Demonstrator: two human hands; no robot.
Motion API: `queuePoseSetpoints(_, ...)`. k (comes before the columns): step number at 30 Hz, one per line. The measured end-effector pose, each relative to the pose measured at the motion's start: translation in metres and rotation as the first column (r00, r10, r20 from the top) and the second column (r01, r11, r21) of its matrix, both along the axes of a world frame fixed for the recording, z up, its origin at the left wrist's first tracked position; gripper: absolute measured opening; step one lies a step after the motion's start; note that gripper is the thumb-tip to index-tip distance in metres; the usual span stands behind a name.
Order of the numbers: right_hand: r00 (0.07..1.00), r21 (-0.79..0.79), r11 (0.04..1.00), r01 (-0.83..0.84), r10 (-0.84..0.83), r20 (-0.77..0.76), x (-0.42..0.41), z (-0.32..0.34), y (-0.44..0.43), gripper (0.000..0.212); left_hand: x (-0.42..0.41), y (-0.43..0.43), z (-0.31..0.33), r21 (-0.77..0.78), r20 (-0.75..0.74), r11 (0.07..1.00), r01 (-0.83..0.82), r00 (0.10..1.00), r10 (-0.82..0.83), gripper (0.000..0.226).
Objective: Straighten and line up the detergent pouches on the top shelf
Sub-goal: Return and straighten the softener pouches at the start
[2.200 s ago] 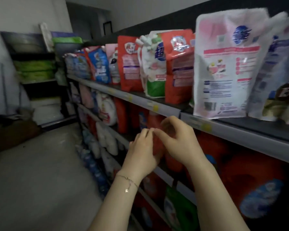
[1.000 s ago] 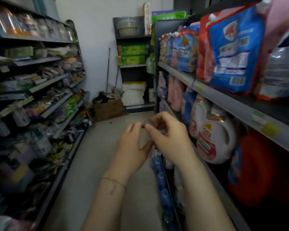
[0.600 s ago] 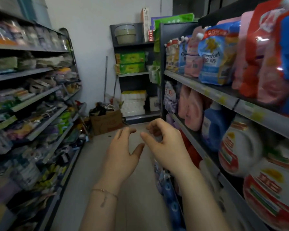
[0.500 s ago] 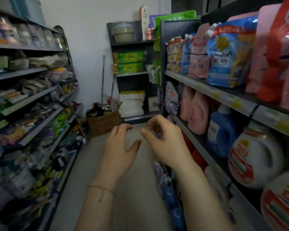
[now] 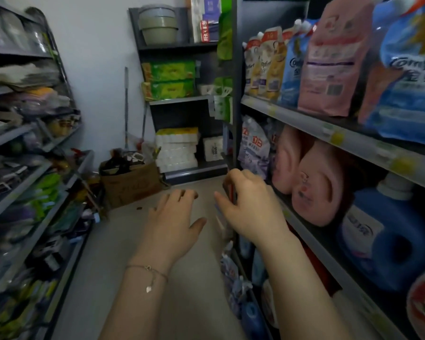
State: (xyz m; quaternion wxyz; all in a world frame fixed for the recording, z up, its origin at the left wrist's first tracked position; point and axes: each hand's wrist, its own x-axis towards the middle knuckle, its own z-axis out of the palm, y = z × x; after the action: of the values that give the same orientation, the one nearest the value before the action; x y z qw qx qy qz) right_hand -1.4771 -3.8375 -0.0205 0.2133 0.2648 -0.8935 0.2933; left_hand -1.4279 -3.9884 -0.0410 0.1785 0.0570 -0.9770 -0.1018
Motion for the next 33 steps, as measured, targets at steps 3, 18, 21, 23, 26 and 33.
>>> queuePoseSetpoints(3, 1.000, 0.095, 0.995, 0.029, -0.028, -0.007, -0.052, 0.004, -0.015, 0.030, -0.049, -0.021, 0.005, -0.080, 0.021, 0.997, -0.015, 1.000, 0.017, 0.043)
queuePoseSetpoints(18, 0.995, 0.322, 0.946, 0.040, -0.068, 0.077, -0.310, 0.035, -0.071, 0.048, -0.328, -0.081, 0.034, -0.115, 0.009, 0.989, 0.096, 0.995, -0.095, 0.047)
queuePoseSetpoints(21, 0.991, 0.323, 0.942, 0.090, -0.118, 0.067, -0.343, 0.035, -0.071, 0.048, -0.370, -0.082, 0.033, -0.109, -0.012, 0.982, 0.154, 0.988, -0.156, 0.046)
queuePoseSetpoints(23, 0.984, 0.324, 0.936, 0.135, -0.166, 0.069, -0.363, 0.036, -0.068, 0.046, -0.398, -0.079, 0.032, -0.088, -0.026, 0.971, 0.223, 0.974, -0.226, 0.045)
queuePoseSetpoints(26, 0.964, 0.349, 0.914, 0.209, -0.252, 0.083, -0.390, 0.037, -0.064, 0.045, -0.441, -0.076, 0.029, -0.071, -0.020, 0.943, 0.325, 0.945, -0.327, 0.044)
queuePoseSetpoints(33, 0.876, 0.355, 0.842, 0.406, -0.469, 0.110, -0.450, 0.040, -0.076, 0.048, -0.542, -0.084, 0.031, -0.053, 0.023, 0.828, 0.559, 0.829, -0.558, 0.036)
